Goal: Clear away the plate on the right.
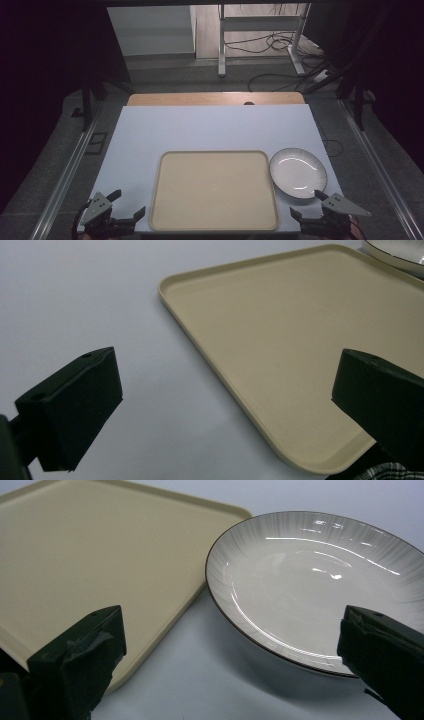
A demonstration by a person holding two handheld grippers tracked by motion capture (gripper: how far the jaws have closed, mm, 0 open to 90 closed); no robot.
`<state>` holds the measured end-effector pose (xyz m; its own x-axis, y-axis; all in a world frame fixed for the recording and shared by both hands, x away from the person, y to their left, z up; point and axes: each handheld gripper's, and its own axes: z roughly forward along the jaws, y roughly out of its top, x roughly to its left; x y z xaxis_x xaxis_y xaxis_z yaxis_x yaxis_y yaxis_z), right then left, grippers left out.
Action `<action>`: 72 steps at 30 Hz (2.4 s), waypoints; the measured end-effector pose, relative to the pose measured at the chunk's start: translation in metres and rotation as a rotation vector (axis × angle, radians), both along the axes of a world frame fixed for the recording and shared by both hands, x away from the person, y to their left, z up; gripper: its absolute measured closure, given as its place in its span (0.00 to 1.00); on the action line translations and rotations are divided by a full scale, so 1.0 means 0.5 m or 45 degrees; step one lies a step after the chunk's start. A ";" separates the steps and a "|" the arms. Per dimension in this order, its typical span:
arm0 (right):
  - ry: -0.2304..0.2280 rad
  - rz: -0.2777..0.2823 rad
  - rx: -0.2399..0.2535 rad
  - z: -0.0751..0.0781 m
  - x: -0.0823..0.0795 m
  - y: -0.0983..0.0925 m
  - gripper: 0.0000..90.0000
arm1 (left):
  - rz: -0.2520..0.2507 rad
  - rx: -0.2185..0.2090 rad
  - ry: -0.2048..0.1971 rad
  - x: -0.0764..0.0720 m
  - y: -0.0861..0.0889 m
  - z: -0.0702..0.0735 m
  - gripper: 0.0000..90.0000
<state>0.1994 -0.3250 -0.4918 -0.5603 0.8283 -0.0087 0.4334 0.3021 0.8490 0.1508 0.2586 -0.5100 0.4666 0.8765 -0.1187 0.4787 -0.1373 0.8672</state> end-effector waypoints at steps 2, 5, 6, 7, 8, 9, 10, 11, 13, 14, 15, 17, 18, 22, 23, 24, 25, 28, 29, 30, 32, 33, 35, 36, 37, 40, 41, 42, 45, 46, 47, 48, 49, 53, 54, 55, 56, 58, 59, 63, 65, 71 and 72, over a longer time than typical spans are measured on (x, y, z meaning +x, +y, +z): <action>0.003 0.001 -0.006 0.000 0.000 0.001 0.00 | 0.000 0.000 0.000 0.000 0.000 0.000 0.00; 0.007 -0.004 -0.013 0.000 0.001 0.003 0.00 | 0.002 -0.003 0.000 0.000 0.001 0.000 0.00; 0.007 -0.004 -0.013 0.000 0.001 0.003 0.00 | 0.002 -0.004 0.000 0.000 0.000 0.000 0.00; 0.007 -0.005 -0.014 0.000 0.001 0.003 0.00 | 0.001 -0.003 0.000 0.000 0.000 0.000 0.00; 0.007 -0.007 -0.017 0.000 0.001 0.003 0.00 | 0.001 -0.001 0.001 0.000 0.000 0.000 0.00; 0.006 -0.007 -0.018 0.001 0.002 0.004 0.00 | 0.001 0.000 0.001 0.000 0.000 0.000 0.00; 0.007 -0.008 -0.018 0.001 0.002 0.004 0.00 | 0.001 0.000 0.000 0.000 0.000 0.000 0.00; 0.003 -0.015 -0.029 0.001 0.003 0.005 0.00 | 0.001 -0.001 0.000 0.000 0.000 0.000 0.00; 0.006 -0.020 -0.045 0.000 0.005 0.007 0.00 | 0.001 -0.003 0.000 0.000 0.000 0.000 0.00; 0.006 -0.023 -0.057 0.000 0.007 0.009 0.00 | 0.001 -0.003 0.000 0.000 0.000 0.000 0.00; 0.006 -0.023 -0.057 0.000 0.007 0.009 0.00 | 0.000 -0.002 0.000 0.000 0.000 0.000 0.00; 0.006 -0.045 -0.104 -0.002 0.010 0.014 0.00 | 0.000 -0.001 0.001 0.000 0.000 0.000 0.00; 0.005 -0.052 -0.116 -0.003 0.011 0.016 0.00 | -0.001 -0.002 0.001 0.000 0.000 0.000 0.00; 0.015 -0.066 -0.124 -0.003 0.014 0.019 0.00 | -0.001 -0.001 0.001 0.000 0.000 0.000 0.00; 0.018 -0.070 -0.122 -0.003 0.014 0.019 0.00 | -0.001 -0.002 0.001 0.000 0.000 0.000 0.00; 0.019 -0.073 -0.122 -0.003 0.016 0.020 0.00 | -0.001 -0.001 0.001 0.000 0.000 0.000 0.00; 0.020 -0.082 -0.120 -0.003 0.017 0.021 0.00 | -0.001 -0.001 0.002 0.000 0.000 0.000 0.00; 0.026 -0.094 -0.150 -0.003 0.020 0.024 0.00 | -0.002 0.000 0.002 0.000 0.000 0.000 0.00; 0.026 -0.094 -0.150 -0.003 0.020 0.024 0.00 | -0.002 0.000 0.002 0.000 0.000 0.000 0.00; 0.026 -0.092 -0.164 -0.003 0.021 0.025 0.00 | -0.002 0.000 0.003 0.000 0.000 0.000 0.00; 0.038 -0.097 -0.183 -0.003 0.023 0.028 0.00 | -0.003 0.000 0.003 0.001 0.000 0.000 0.00; 0.047 -0.099 -0.189 -0.003 0.024 0.029 0.00 | -0.004 -0.001 0.003 0.001 0.000 0.000 0.00; 0.056 -0.110 -0.221 -0.001 0.027 0.032 0.00 | -0.004 -0.001 0.003 0.001 0.000 0.000 0.00; 0.056 -0.110 -0.221 -0.001 0.027 0.032 0.00 | -0.004 -0.001 0.004 0.001 0.000 0.000 0.00; 0.057 -0.106 -0.233 -0.001 0.028 0.033 0.00 | -0.004 -0.001 0.004 0.001 0.000 0.000 0.00; 0.058 -0.108 -0.279 0.000 0.030 0.038 0.01 | -0.004 -0.001 0.005 0.001 0.000 0.000 0.00; 0.061 -0.105 -0.296 0.000 0.031 0.039 0.02 | -0.004 -0.001 0.005 0.001 0.000 0.000 0.00; 0.061 -0.113 -0.309 0.000 0.031 0.041 0.03 | -0.004 -0.001 0.004 0.001 0.000 0.000 0.00; 0.055 -0.102 -0.363 0.000 0.033 0.047 0.06 | -0.004 0.000 0.006 0.001 0.000 0.000 0.00; 0.055 -0.102 -0.363 0.000 0.033 0.047 0.06 | -0.005 0.001 0.006 0.001 0.000 0.000 0.00; 0.054 -0.099 -0.379 -0.001 0.033 0.049 0.07 | -0.006 0.002 0.005 0.001 0.000 0.000 0.00; 0.049 -0.090 -0.416 -0.001 0.034 0.053 0.09 | -0.007 0.001 0.006 0.001 0.000 0.000 0.00; 0.049 -0.090 -0.416 -0.001 0.034 0.053 0.09 | -0.008 0.002 0.007 0.001 0.000 0.000 0.00; 0.023 -0.069 -0.506 -0.002 0.034 0.063 0.14 | -0.008 0.001 0.006 0.001 -0.001 0.000 0.00; 0.011 -0.057 -0.549 -0.002 0.034 0.069 0.17 | -0.010 0.005 0.007 0.001 0.000 0.000 0.00; 0.011 -0.057 -0.549 -0.002 0.034 0.069 0.17 | -0.010 0.005 0.007 0.001 0.000 0.000 0.00; 0.004 -0.051 -0.572 -0.003 0.034 0.072 0.18 | -0.010 0.006 0.007 0.001 0.000 0.000 0.00; -0.003 -0.043 -0.601 -0.003 0.033 0.077 0.21 | -0.011 0.006 0.008 0.001 -0.001 0.000 0.00; -0.006 -0.037 -0.613 -0.003 0.033 0.079 0.22 | -0.011 0.006 0.008 0.002 -0.001 0.000 0.00; -0.030 -0.022 -0.713 -0.006 0.034 0.088 0.25 | -0.010 0.004 0.008 0.002 -0.001 0.000 0.00; -0.036 -0.020 -0.736 -0.007 0.035 0.090 0.26 | -0.010 0.006 0.008 0.001 -0.001 0.000 0.00; -0.071 0.012 -0.884 -0.016 0.038 0.104 0.32 | -0.010 0.004 0.008 0.002 -0.001 0.000 0.00; -0.072 0.014 -0.901 -0.018 0.038 0.106 0.34 | -0.010 0.005 0.008 0.001 -0.001 0.000 0.00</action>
